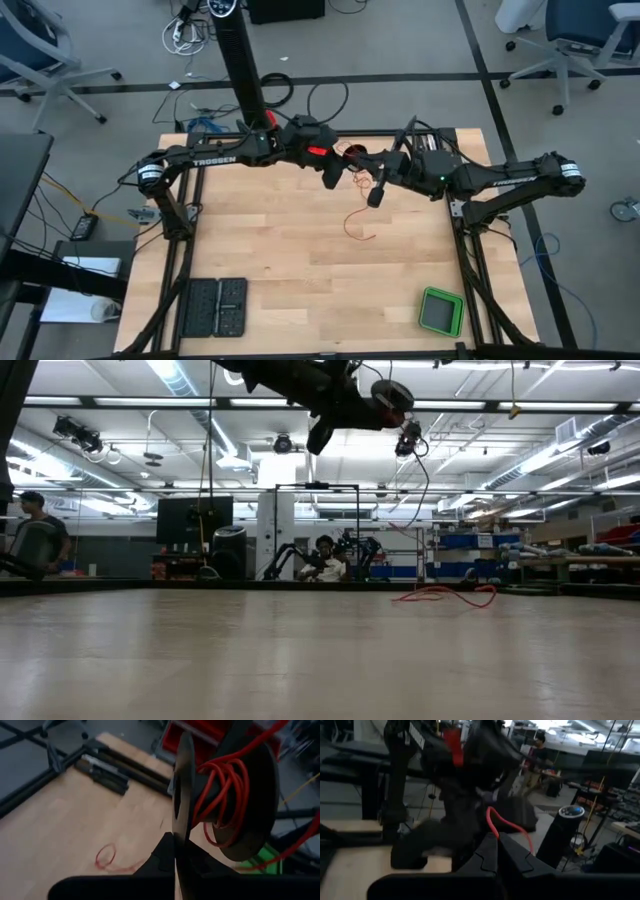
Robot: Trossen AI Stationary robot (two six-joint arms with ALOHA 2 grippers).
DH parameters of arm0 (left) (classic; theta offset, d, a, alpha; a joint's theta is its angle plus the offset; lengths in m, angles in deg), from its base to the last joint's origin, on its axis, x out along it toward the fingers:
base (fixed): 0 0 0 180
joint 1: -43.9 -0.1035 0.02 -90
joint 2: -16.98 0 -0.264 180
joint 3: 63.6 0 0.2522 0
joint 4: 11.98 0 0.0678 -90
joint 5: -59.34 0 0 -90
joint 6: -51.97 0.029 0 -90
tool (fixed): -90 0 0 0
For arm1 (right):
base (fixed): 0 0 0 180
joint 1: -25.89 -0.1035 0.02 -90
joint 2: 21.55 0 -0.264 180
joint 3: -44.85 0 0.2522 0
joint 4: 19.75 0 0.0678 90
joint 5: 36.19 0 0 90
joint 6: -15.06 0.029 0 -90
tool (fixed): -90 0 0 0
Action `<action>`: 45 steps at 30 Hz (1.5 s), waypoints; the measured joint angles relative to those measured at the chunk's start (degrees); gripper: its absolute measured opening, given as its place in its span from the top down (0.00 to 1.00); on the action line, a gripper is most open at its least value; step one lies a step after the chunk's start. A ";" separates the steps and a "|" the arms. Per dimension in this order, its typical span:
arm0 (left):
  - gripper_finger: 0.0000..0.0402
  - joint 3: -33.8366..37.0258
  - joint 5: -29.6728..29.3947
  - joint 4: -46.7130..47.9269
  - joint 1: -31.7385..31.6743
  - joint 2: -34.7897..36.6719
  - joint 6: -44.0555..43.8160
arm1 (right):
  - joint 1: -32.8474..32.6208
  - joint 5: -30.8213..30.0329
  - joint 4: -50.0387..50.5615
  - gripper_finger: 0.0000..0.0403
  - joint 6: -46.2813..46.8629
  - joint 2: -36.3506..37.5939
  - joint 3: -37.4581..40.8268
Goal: Coil cords
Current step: Coil the red wire cable onto the black spool
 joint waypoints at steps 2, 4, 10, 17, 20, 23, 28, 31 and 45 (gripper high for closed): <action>0.99 0.02 0.00 -2.16 0.00 0.00 -0.68 | 0.13 0.00 0.38 1.00 0.77 0.00 0.00; 0.99 0.01 -0.31 -3.54 0.00 0.00 -0.73 | 0.12 0.01 1.00 1.00 1.16 0.00 0.00; 0.99 0.02 -1.29 -7.16 0.00 0.00 -1.01 | 0.52 0.51 3.77 1.00 2.57 -0.02 0.00; 0.99 0.04 -3.47 -12.55 0.00 0.00 -1.24 | 0.77 1.78 6.95 1.00 4.52 -0.02 0.00; 0.99 0.04 -3.54 -15.64 0.00 0.00 -1.91 | 0.76 1.50 10.43 1.00 6.28 -0.02 0.00; 0.99 0.04 -3.63 -16.90 -0.15 0.02 -1.58 | 0.76 1.24 16.56 1.00 8.80 -0.02 0.00; 0.99 0.07 -5.44 -17.24 -0.59 0.02 -0.58 | 0.87 0.39 28.11 1.00 13.47 -0.02 0.00; 0.99 0.07 -6.11 -17.02 -0.57 0.04 0.64 | 0.89 0.01 34.30 1.00 15.64 -0.02 0.00; 0.99 0.07 -6.12 -10.61 -0.52 0.04 4.73 | 3.75 -12.26 61.27 1.00 26.02 0.38 0.00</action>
